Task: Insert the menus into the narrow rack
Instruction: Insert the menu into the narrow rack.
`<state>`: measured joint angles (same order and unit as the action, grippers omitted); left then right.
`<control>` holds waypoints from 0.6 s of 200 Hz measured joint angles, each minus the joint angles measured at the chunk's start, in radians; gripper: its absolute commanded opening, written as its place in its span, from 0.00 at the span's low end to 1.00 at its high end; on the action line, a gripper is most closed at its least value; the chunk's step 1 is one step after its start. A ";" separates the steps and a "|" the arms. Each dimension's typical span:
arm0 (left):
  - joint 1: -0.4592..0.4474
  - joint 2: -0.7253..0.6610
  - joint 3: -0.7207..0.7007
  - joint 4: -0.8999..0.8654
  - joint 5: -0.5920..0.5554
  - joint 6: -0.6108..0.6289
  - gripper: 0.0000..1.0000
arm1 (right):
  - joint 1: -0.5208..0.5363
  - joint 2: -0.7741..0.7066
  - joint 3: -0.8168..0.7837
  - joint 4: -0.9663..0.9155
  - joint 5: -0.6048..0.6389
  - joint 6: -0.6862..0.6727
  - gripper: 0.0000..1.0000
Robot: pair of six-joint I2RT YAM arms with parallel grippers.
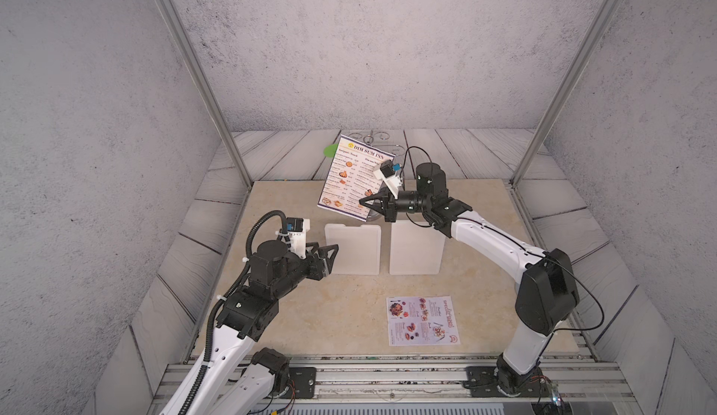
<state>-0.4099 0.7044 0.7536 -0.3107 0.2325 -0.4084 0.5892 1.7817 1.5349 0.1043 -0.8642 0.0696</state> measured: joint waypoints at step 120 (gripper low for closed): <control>0.000 -0.038 -0.020 0.005 0.026 -0.038 0.69 | 0.000 0.122 0.082 -0.055 -0.051 -0.029 0.00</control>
<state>-0.4099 0.6662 0.7338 -0.3061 0.2588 -0.4461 0.5888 1.9038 1.6173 0.0490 -0.9154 0.0410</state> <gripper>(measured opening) 0.693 0.044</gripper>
